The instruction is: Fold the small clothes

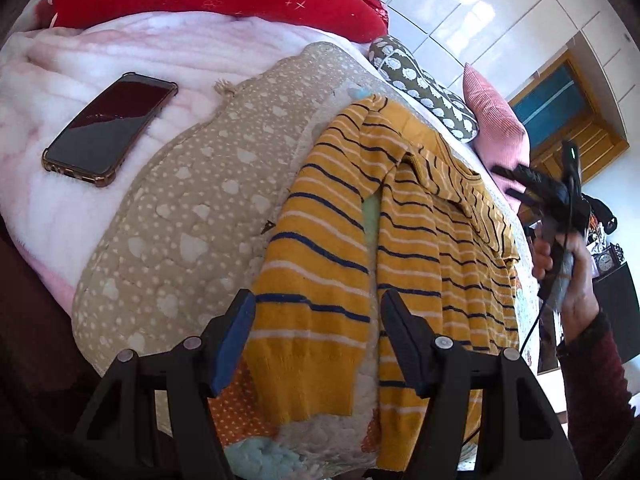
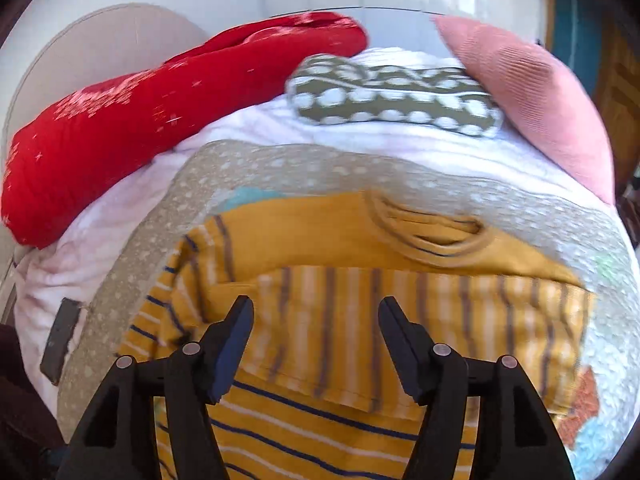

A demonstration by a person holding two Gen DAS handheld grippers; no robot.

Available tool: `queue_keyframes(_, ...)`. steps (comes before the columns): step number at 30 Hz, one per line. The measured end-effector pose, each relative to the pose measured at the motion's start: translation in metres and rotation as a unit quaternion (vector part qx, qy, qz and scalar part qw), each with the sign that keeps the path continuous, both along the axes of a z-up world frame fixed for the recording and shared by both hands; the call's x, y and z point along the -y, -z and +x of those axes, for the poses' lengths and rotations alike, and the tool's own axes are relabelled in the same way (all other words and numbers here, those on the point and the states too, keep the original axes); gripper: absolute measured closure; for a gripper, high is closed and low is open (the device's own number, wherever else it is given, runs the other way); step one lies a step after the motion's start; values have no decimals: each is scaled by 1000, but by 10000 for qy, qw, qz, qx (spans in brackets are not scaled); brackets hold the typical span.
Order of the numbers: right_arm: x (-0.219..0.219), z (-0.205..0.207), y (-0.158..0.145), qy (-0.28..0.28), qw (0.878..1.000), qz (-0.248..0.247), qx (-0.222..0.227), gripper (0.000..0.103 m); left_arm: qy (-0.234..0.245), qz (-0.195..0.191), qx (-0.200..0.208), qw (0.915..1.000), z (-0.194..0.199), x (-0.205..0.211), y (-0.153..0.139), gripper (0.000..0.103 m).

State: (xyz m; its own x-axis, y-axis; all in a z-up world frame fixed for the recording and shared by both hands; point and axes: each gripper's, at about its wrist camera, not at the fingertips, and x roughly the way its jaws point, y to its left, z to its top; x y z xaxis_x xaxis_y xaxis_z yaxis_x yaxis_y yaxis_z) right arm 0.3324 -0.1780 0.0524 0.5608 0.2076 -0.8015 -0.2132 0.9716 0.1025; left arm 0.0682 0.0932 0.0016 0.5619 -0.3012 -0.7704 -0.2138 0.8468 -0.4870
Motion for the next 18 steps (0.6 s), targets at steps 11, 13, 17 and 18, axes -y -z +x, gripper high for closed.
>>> queue_keyframes(11, 219, -69, 61, 1984, 9739, 779, -783, 27, 413, 138, -167, 9989, 7, 54, -8, 39)
queue_keyframes(13, 209, -72, 75, 1786, 9779, 678, -847, 33, 482, 183, -215, 9984, 8, 66, -12, 39)
queue_keyframes(17, 204, -74, 76, 1773, 9794, 729, -635, 99, 518, 311, -236, 9979, 3, 81, -22, 39)
queue_keyframes(18, 214, -75, 76, 2049, 9733, 802, -650, 99, 506, 368, -227, 9978, 2, 83, -24, 39)
